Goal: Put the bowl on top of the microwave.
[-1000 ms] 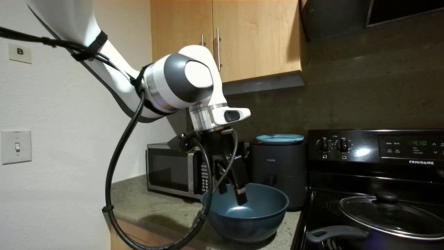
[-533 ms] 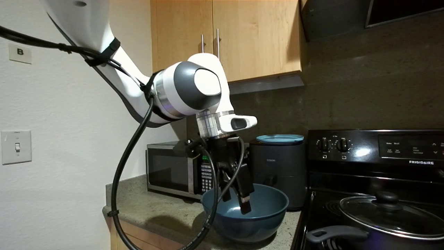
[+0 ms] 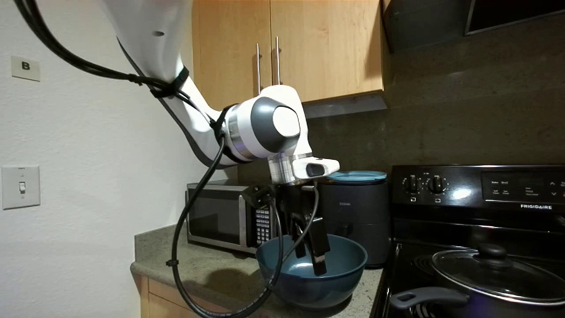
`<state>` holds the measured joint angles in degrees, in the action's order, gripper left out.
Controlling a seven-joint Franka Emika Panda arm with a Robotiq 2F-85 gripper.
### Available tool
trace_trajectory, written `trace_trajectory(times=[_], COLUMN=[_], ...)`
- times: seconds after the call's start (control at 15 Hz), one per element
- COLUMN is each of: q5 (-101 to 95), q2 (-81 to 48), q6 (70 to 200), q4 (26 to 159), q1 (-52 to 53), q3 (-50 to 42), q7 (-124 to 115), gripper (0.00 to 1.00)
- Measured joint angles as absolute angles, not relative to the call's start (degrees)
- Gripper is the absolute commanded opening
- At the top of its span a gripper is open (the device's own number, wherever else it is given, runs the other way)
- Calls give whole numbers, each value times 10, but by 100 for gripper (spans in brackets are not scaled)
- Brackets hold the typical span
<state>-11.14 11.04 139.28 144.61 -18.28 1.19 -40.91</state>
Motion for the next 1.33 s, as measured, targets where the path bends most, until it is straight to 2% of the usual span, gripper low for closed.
trace_trajectory(times=[0.53,0.6,0.73,1.33], q5=[-83,-74,-57,10], q2=[-40,-50,-67,-87], q6=[1398,1397,1394,1344], q4=[1332,1323,1309,1272], q1=[-136,-131,-123,-110], q3=[-49,-56,-67,-90], q7=[-439,-439,-439,-439], gripper=[100,75,67,7])
